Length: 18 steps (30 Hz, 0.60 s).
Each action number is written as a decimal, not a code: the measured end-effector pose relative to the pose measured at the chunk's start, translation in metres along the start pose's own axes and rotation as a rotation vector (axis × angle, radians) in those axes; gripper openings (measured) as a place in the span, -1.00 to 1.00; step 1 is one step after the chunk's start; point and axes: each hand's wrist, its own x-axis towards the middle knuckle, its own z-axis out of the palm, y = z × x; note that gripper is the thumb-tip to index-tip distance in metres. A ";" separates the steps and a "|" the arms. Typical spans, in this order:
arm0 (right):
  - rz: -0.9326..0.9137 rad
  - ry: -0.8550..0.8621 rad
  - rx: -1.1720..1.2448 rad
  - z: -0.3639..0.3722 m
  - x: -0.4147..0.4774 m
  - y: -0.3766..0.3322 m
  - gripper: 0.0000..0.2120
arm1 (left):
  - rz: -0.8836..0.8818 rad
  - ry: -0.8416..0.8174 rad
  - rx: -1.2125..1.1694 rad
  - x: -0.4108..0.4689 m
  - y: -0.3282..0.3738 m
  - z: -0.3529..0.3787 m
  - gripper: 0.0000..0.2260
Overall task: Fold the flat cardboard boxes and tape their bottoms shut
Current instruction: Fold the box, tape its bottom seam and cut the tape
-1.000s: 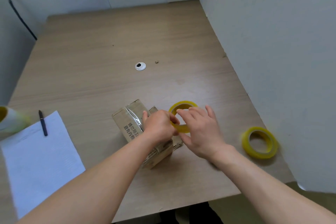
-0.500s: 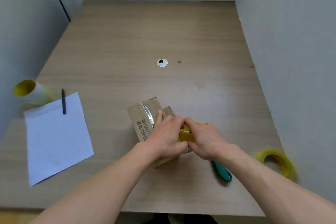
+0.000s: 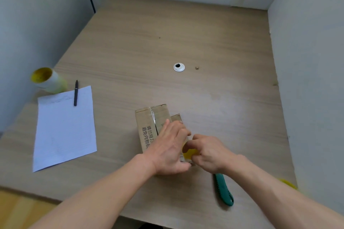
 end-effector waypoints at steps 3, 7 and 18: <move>0.008 0.009 0.006 -0.002 0.006 0.001 -0.81 | -0.028 -0.005 0.019 0.000 -0.001 0.001 -0.32; -0.056 0.178 -0.212 0.003 0.007 0.009 -0.90 | -0.088 -0.042 0.097 0.003 0.004 0.002 -0.27; 0.239 0.535 -0.016 -0.012 0.006 0.043 -0.94 | -0.242 -0.156 0.129 0.012 0.032 -0.003 -0.58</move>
